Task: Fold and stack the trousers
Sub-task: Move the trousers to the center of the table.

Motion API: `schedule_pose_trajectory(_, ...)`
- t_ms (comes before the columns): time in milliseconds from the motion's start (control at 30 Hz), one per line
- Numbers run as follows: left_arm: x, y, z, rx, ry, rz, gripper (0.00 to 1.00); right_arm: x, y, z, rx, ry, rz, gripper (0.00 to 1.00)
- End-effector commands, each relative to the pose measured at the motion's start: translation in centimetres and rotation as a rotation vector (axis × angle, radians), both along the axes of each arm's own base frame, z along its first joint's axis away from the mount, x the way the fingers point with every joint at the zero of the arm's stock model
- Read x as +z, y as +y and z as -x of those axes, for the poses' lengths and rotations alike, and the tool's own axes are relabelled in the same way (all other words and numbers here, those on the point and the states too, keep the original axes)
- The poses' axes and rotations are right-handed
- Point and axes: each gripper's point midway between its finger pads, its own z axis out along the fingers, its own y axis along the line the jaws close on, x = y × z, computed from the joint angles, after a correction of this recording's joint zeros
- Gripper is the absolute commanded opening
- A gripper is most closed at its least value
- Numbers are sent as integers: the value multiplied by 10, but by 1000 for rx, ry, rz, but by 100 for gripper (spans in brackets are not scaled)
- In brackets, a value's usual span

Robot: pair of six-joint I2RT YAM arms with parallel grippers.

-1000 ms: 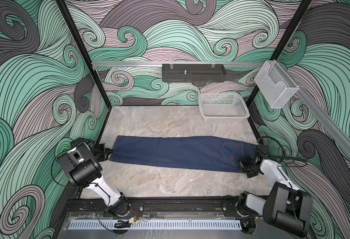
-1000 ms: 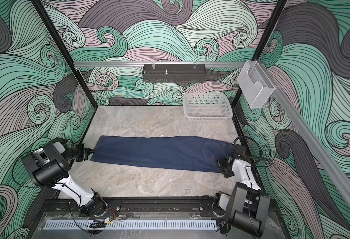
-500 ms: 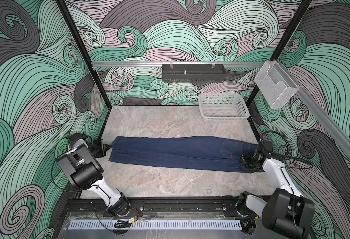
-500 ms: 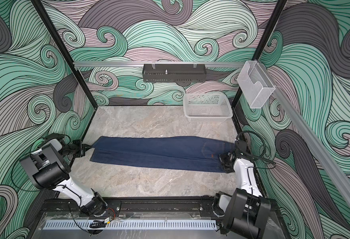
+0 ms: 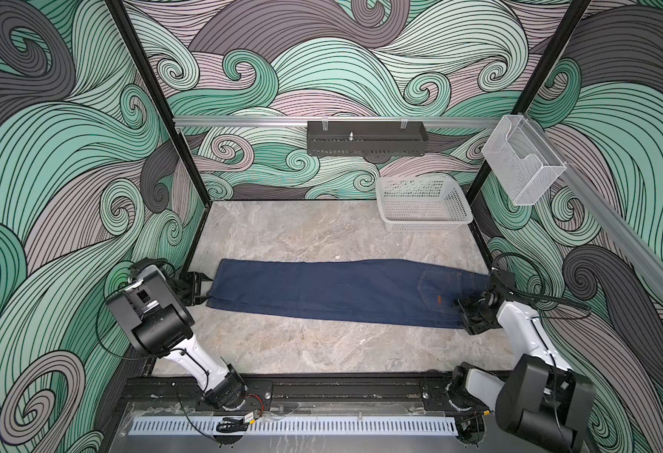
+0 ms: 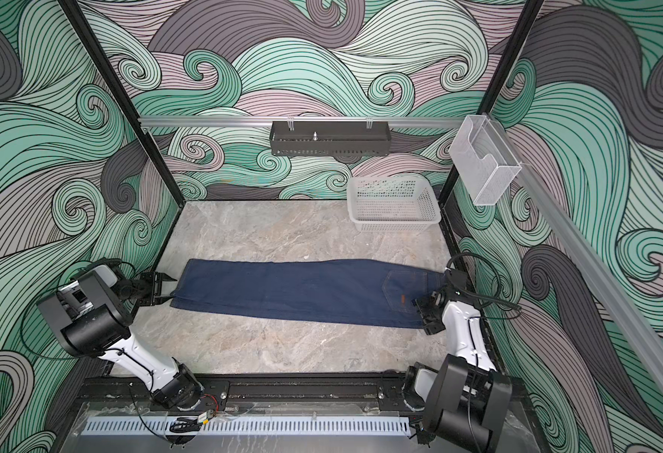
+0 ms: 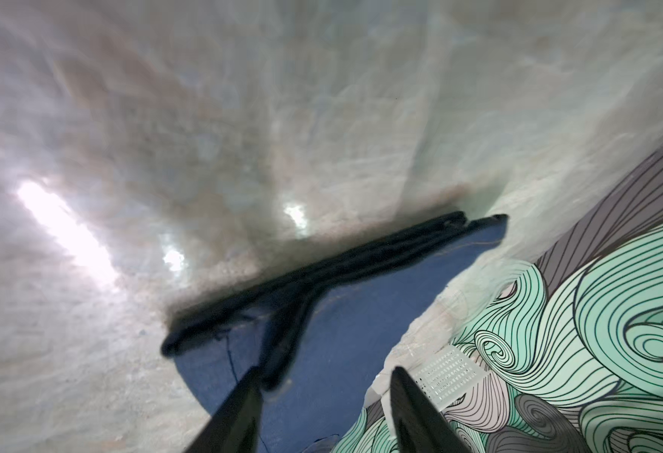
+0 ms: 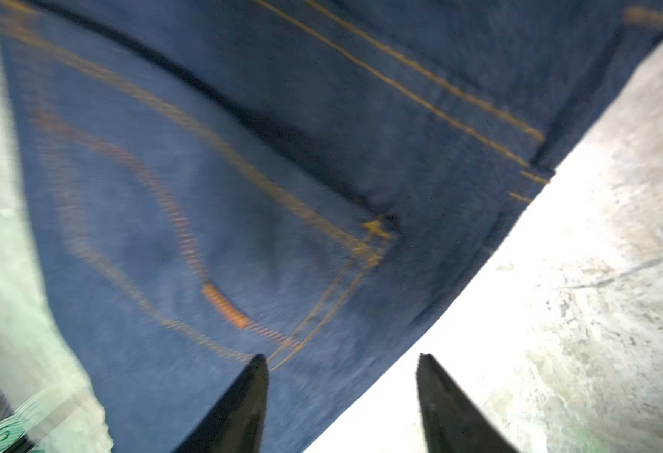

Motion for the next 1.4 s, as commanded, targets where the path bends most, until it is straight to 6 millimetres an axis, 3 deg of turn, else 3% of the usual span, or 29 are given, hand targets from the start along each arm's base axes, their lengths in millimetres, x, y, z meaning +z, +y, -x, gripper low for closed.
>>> schedule_pose_trajectory(0, 39, 12, 8, -74, 9, -140, 62, 22, 3, 3, 65, -14, 37, 71)
schedule_pose_trajectory(100, 53, 14, 6, -163, 26, -218, 65, 36, 7, -1, 102, -52, 65, 72)
schedule_pose_trajectory(300, 52, -15, -28, -401, -38, -266, 67, 40, 36, -27, 273, -84, 101, 66)
schedule_pose_trajectory(467, 39, -30, -41, -520, -25, -265, 67, 12, 67, -41, 436, -30, 117, 60)
schedule_pose_trajectory(567, 34, -32, -40, -551, -5, -265, 67, -13, 73, -44, 468, 28, 106, 59)
schedule_pose_trajectory(733, 28, -30, -31, -609, 44, -290, 67, -44, 62, -43, 505, 151, 150, 62)
schedule_pose_trajectory(833, 28, -27, -28, -637, 78, -321, 68, -51, 53, -39, 495, 206, 173, 65)
schedule_pose_trajectory(1033, 19, -25, -22, -677, 132, -328, 77, -51, 13, -28, 386, 287, 233, 71)
schedule_pose_trajectory(1167, 10, -29, -20, -706, 159, -315, 78, -56, -12, -24, 291, 328, 239, 71)
schedule_pose_trajectory(1367, -5, -45, -24, -792, 175, -277, 76, -52, -20, -28, 241, 305, 204, 71)
